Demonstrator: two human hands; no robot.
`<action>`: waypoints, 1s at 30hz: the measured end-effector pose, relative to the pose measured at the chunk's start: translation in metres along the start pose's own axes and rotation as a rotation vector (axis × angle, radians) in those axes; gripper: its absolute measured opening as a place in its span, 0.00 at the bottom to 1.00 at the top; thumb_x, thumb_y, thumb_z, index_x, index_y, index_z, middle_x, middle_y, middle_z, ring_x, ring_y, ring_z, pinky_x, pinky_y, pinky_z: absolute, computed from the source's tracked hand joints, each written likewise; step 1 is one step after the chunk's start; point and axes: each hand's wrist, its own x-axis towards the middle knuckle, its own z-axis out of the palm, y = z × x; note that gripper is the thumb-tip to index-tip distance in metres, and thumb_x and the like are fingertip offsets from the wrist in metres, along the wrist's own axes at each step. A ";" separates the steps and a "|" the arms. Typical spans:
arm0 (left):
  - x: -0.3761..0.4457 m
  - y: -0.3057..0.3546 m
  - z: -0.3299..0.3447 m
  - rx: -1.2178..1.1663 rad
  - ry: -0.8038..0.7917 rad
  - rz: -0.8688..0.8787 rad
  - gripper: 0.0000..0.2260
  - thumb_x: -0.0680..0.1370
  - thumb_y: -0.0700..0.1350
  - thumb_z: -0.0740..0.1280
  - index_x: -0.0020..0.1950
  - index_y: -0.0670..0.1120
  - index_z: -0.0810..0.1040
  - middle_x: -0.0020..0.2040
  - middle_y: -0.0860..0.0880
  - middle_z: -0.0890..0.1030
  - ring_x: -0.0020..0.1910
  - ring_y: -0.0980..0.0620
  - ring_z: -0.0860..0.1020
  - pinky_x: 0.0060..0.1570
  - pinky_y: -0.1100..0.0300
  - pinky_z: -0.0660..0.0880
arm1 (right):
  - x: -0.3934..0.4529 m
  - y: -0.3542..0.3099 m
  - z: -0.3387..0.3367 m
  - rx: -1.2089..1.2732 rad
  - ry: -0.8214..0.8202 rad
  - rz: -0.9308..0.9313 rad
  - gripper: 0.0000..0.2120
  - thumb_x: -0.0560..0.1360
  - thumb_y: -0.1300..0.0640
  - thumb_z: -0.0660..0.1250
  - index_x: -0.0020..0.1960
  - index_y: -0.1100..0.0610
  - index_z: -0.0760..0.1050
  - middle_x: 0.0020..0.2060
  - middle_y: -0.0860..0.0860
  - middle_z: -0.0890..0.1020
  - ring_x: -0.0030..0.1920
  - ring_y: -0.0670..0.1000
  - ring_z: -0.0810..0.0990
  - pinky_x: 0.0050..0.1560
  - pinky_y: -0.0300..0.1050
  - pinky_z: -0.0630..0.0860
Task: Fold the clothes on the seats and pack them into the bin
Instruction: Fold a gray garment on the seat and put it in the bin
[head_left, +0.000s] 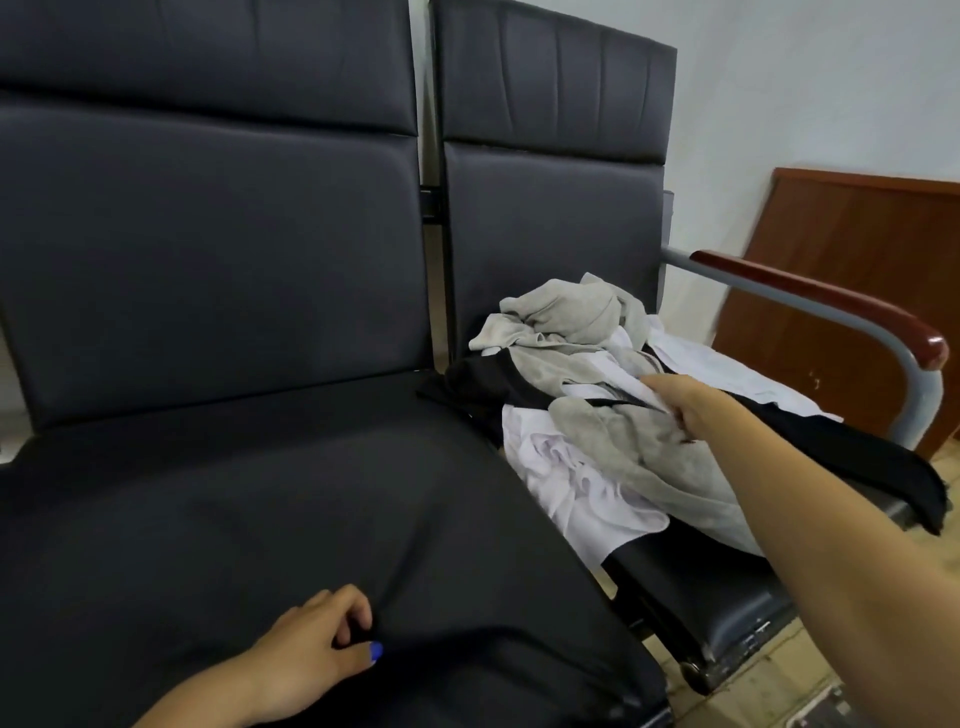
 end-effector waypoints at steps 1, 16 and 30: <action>0.001 0.000 0.000 -0.007 -0.003 -0.002 0.08 0.76 0.57 0.66 0.47 0.59 0.68 0.48 0.55 0.72 0.46 0.59 0.70 0.47 0.68 0.68 | 0.000 -0.002 -0.005 -0.023 -0.024 0.016 0.13 0.76 0.46 0.64 0.47 0.57 0.74 0.35 0.56 0.77 0.30 0.54 0.72 0.20 0.39 0.71; -0.006 0.008 -0.008 -0.030 0.073 0.038 0.08 0.74 0.54 0.69 0.48 0.56 0.71 0.46 0.53 0.75 0.41 0.63 0.74 0.46 0.76 0.67 | -0.143 -0.177 -0.125 0.932 0.160 -0.973 0.14 0.73 0.72 0.61 0.35 0.56 0.72 0.28 0.52 0.75 0.26 0.47 0.74 0.30 0.40 0.73; -0.018 0.013 -0.007 -0.014 0.102 0.036 0.07 0.74 0.54 0.70 0.48 0.60 0.72 0.50 0.55 0.73 0.47 0.61 0.75 0.44 0.79 0.67 | -0.117 -0.048 -0.133 -0.692 0.207 -0.110 0.04 0.76 0.61 0.67 0.46 0.62 0.75 0.31 0.54 0.77 0.27 0.51 0.75 0.25 0.36 0.70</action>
